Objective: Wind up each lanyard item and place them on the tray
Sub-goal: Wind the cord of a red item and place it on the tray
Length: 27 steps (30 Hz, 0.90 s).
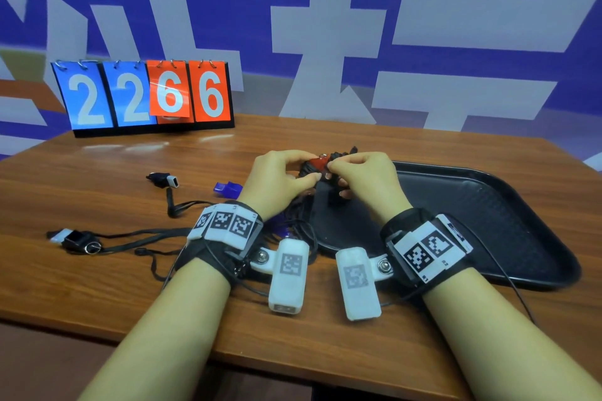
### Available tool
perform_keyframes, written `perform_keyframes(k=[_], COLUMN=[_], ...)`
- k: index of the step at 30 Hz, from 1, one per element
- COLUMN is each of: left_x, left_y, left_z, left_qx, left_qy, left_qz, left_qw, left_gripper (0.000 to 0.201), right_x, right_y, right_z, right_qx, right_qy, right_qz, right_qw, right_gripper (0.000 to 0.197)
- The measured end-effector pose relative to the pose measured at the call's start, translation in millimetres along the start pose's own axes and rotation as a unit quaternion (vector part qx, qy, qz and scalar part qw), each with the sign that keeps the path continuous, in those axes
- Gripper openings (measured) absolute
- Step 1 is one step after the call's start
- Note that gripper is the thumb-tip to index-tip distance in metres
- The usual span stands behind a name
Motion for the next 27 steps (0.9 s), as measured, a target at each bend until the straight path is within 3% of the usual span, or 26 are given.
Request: perform_keyframes(k=[6, 11, 16, 20, 23, 27], left_x=[2.5, 3.3, 3.7, 5.3, 5.0, 5.1], left_y=[2.1, 4.0, 6.5, 5.7, 5.9, 6.0], left_z=[-9.7, -12.7, -15.6, -18.7, -19.0, -19.4], left_qx=[-0.032, -0.039, -0.049, -0.059, -0.074, -0.088], left_qy=[-0.028, -0.048, -0.059, -0.065, -0.071, -0.08], left_qz=[-0.006, -0.014, -0.008, 0.0, 0.003, 0.0], left_qw=[0.999, 0.998, 0.997, 0.996, 0.995, 0.993], left_gripper=[0.029, 0.029, 0.029, 0.03, 0.03, 0.031], right_x=[2.5, 0.4, 1.7, 2.3, 4.3, 6.0], right_y=[-4.7, -3.3, -5.7, -1.4, -2.8, -6.8], right_z=[-0.2, 0.2, -3.5, -0.7, 1.5, 1.7], right_qx=[-0.015, 0.046, -0.014, -0.058, -0.106, -0.062], right_qy=[-0.007, 0.044, 0.008, 0.007, -0.02, -0.017], right_qz=[0.031, -0.008, 0.02, 0.005, 0.029, 0.06], right_qw=[0.999, 0.998, 1.0, 0.998, 0.994, 0.996], right_gripper=[0.014, 0.017, 0.014, 0.023, 0.013, 0.015])
Point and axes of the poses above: each hand's wrist, its own x-axis away from the middle knuckle, its own y-axis out of the back of the hand, z = x × y, the point moved 5 cm from there along -x, towards the middle knuckle, and after that the axes turned 5 degrees about -z, right-handed, at the moved point
